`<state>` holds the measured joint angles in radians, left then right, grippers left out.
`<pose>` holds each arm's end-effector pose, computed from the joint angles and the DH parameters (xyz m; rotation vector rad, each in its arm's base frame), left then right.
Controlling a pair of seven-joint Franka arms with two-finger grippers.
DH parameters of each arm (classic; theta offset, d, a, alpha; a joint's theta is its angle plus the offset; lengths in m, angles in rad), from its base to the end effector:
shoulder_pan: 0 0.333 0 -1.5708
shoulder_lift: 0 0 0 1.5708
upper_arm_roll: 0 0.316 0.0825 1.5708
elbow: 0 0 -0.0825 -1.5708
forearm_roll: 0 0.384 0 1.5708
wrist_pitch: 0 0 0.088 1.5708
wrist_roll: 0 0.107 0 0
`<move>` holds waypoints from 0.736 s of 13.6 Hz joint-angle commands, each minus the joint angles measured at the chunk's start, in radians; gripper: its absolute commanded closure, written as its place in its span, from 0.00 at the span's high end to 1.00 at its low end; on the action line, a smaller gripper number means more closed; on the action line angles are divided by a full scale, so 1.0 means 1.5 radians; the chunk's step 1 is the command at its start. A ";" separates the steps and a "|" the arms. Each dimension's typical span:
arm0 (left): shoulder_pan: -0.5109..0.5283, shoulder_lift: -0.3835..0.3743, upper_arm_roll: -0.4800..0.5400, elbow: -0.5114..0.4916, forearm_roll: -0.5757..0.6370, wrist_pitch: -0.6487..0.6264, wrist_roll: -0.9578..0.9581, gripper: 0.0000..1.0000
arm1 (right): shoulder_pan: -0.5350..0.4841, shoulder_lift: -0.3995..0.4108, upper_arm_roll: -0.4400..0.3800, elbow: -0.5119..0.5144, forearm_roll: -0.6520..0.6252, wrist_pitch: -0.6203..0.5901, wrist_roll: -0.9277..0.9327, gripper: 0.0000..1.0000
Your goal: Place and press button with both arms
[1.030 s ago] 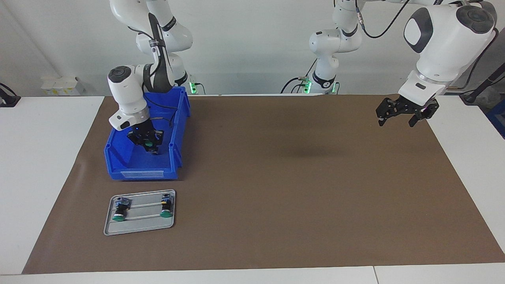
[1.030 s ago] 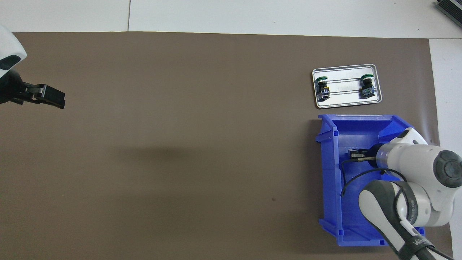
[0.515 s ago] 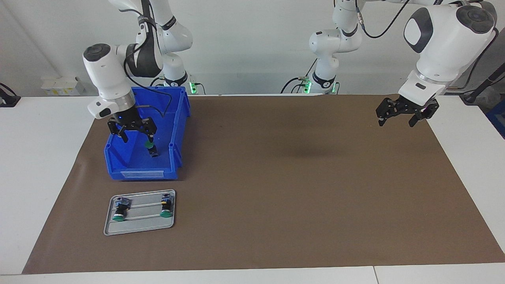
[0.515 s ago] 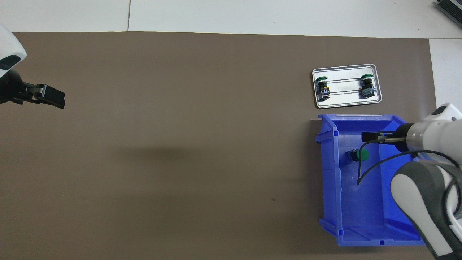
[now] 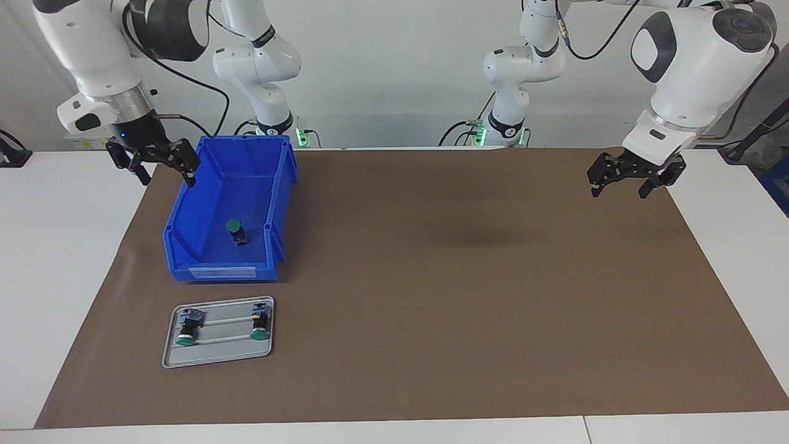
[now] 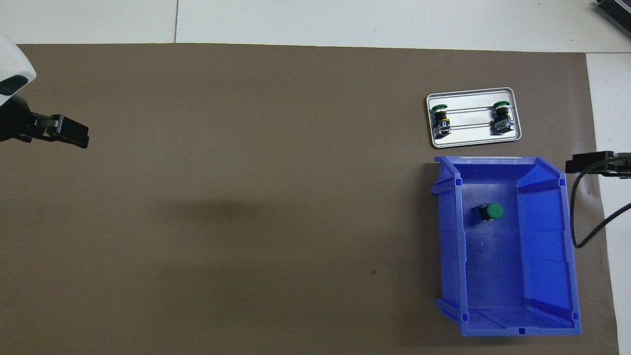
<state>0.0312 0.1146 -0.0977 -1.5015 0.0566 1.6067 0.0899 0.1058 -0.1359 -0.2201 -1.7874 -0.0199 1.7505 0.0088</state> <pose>0.5916 -0.0302 0.5951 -3.0866 0.2445 0.0145 0.5229 -0.0690 0.6089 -3.1275 0.1878 -0.1508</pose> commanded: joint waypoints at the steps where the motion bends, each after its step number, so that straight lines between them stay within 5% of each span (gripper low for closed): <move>1: 0.005 -0.020 -0.003 -0.024 0.009 0.007 0.000 1.00 | -0.021 0.086 0.008 0.188 0.013 -0.147 0.008 1.00; 10: 0.005 -0.021 -0.003 -0.024 0.009 0.007 0.000 1.00 | -0.006 0.094 0.016 0.191 -0.034 -0.166 -0.045 1.00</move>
<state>0.0312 0.1138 -0.0977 -1.5015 0.0566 1.6067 0.0898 0.1008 0.0044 -0.2071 -1.5133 -0.0376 1.5173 -0.0327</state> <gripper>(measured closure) 0.000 0.000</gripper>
